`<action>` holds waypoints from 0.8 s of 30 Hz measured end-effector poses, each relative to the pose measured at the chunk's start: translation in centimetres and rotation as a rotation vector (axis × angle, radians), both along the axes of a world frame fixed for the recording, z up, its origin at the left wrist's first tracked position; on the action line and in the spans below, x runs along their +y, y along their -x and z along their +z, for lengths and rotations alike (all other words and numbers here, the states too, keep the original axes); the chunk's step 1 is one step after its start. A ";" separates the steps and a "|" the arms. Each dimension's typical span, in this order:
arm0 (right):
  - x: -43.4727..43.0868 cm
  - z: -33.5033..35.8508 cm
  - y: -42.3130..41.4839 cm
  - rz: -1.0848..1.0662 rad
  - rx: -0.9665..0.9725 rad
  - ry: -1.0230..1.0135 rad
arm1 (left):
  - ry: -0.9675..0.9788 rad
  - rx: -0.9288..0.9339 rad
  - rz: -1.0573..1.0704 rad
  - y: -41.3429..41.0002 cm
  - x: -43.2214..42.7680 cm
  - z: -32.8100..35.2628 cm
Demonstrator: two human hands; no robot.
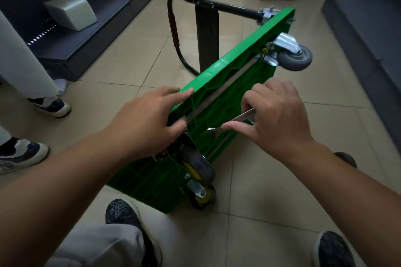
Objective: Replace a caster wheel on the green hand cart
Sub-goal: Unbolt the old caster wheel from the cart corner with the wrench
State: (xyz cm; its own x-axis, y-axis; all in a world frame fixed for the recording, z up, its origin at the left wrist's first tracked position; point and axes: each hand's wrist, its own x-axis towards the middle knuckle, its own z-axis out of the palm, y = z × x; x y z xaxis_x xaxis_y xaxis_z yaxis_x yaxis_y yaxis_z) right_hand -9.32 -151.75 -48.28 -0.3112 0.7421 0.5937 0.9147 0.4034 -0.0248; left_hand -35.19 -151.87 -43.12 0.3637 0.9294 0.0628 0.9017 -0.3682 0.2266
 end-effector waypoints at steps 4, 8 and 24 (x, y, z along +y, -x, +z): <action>-3.0 0.2 -1.6 -0.190 0.158 0.108 | -0.046 -0.131 -0.101 -3.1 -0.4 1.6; -6.5 -0.8 -4.4 -0.487 0.450 0.293 | -0.044 -0.214 -0.233 -7.3 -1.4 1.9; -13.1 -20.0 -12.3 -1.076 1.225 0.750 | 0.057 -0.022 -0.298 -15.2 -4.4 -8.8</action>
